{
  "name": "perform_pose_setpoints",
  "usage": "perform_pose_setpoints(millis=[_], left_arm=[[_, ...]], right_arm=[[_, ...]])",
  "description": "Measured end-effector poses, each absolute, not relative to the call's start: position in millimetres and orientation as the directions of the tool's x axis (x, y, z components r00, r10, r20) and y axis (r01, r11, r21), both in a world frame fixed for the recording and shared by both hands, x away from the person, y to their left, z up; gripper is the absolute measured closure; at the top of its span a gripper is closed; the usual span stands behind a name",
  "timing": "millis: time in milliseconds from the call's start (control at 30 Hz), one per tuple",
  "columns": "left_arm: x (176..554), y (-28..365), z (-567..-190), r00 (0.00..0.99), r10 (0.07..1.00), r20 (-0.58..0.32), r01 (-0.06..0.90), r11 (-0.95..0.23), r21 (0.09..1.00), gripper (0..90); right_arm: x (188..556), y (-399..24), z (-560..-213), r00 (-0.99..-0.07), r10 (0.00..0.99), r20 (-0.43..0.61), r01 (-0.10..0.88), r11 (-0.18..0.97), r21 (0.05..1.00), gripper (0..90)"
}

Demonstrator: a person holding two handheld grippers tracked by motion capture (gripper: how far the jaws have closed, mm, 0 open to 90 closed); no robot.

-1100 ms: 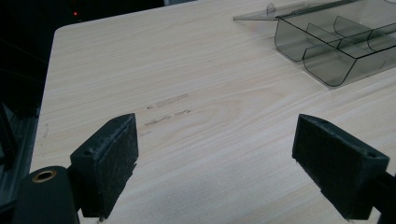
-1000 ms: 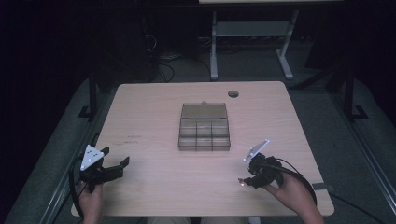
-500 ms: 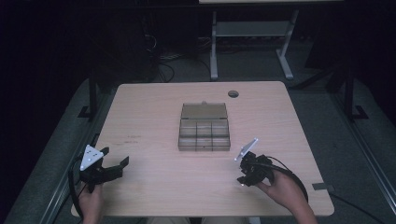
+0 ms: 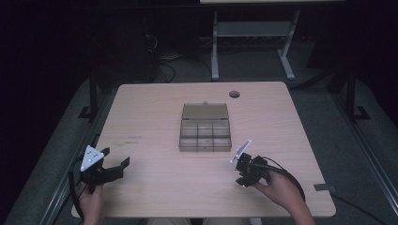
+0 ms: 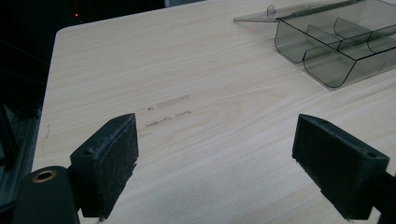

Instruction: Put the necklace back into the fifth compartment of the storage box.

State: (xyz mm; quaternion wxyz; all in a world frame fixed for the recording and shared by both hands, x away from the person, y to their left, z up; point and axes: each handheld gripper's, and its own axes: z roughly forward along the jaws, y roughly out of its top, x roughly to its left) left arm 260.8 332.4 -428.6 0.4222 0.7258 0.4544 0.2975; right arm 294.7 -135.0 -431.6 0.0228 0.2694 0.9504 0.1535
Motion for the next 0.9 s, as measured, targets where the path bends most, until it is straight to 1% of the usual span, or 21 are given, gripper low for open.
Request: perform_pose_setpoints(millis=[133,433,600,900], left_arm=[[261.1,333.4,-428.8,0.409,0.911,0.047,0.408,-0.229,0.884,14.2],[261.1,333.6,-428.4,0.409,0.911,0.048,0.410,-0.230,0.883,14.2],[261.0,333.0,-428.4,0.409,0.911,0.050,0.408,-0.232,0.883,14.2],[260.4,332.5,-427.9,0.407,0.912,0.049,0.403,-0.227,0.887,14.2]], right_arm=[[296.7,-133.7,-433.6,-0.854,0.518,0.039,0.505,0.811,0.296,67.7],[298.0,-129.6,-437.3,-0.861,0.507,0.040,0.498,0.824,0.269,75.0],[298.0,-128.9,-438.9,-0.864,0.502,0.036,0.494,0.830,0.259,82.1],[299.6,-129.7,-438.4,-0.863,0.502,0.048,0.496,0.828,0.260,85.0]])
